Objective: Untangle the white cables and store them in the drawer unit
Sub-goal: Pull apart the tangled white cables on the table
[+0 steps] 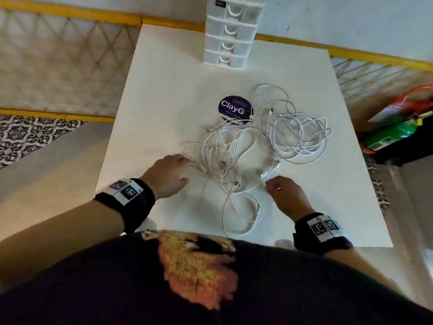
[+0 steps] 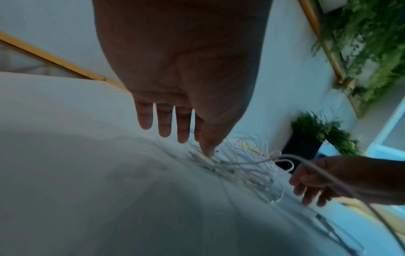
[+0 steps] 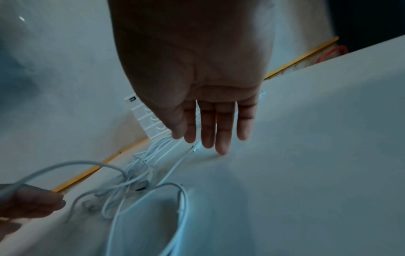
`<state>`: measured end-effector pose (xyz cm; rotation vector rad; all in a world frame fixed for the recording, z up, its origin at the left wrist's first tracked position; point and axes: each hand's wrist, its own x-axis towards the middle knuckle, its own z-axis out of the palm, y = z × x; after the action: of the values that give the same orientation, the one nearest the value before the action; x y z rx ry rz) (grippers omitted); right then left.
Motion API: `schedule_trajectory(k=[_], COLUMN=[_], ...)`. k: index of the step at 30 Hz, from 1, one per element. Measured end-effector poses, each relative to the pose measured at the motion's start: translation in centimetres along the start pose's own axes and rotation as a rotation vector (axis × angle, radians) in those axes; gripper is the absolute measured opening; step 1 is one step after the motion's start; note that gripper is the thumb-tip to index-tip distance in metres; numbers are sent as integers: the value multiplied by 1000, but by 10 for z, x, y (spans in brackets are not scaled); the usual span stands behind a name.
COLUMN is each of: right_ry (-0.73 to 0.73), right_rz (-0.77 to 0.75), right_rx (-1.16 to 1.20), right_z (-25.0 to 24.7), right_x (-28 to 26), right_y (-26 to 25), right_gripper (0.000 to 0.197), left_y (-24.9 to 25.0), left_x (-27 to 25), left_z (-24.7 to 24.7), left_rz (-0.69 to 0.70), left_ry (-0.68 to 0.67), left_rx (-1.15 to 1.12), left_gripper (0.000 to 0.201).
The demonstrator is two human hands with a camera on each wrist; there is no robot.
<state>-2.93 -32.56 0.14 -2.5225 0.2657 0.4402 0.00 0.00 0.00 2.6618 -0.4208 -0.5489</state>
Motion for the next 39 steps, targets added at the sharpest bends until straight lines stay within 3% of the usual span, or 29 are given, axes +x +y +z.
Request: schedule_trajectory(k=[3,6,11,15,21,24,27,29,31,33,37,39], right_ry=[56,113,210,186,209,168,145,237,374,449,377,321], right_rz=[80,221,327,292,353,207,59,-53,-140,-221,-414,-518], right_rx=[24,71,128,138,696,951,914,631,185,-8,402,468], right_z=[6,8,8,9,-6,-33,-65,-85,-103,-117,-129,-134], right_x=[8,22,63,82,85,79,74,71,64,51,35,32], right_y=[0,-3,-15,-12,-18,-45,-77,-97,-115,-130,-155,-168], right_gripper=[18,37,61,55,42,34,31,25,22,28,45,56], left_y=[-7,-1,12,25,50,71,95,111,124,134,149,156], left_x=[14,18,24,30,40,52,65,72,78,81,79,73], left_z=[5,9,8,-1,-25,-44,-66,-83,-100,-114,-135,-147], left_rz=[66,90,119,80,83,133,183,211,234,237,232,288], left_ry=[5,-19,40,101,128,167,247,288,330,349,363,350], left_rx=[76,127,75,-5,-107,-212,-349,-406,-448,-484,-593,-683], left_gripper=[46,42,46,40,46,39,28,27,26,27,26,23])
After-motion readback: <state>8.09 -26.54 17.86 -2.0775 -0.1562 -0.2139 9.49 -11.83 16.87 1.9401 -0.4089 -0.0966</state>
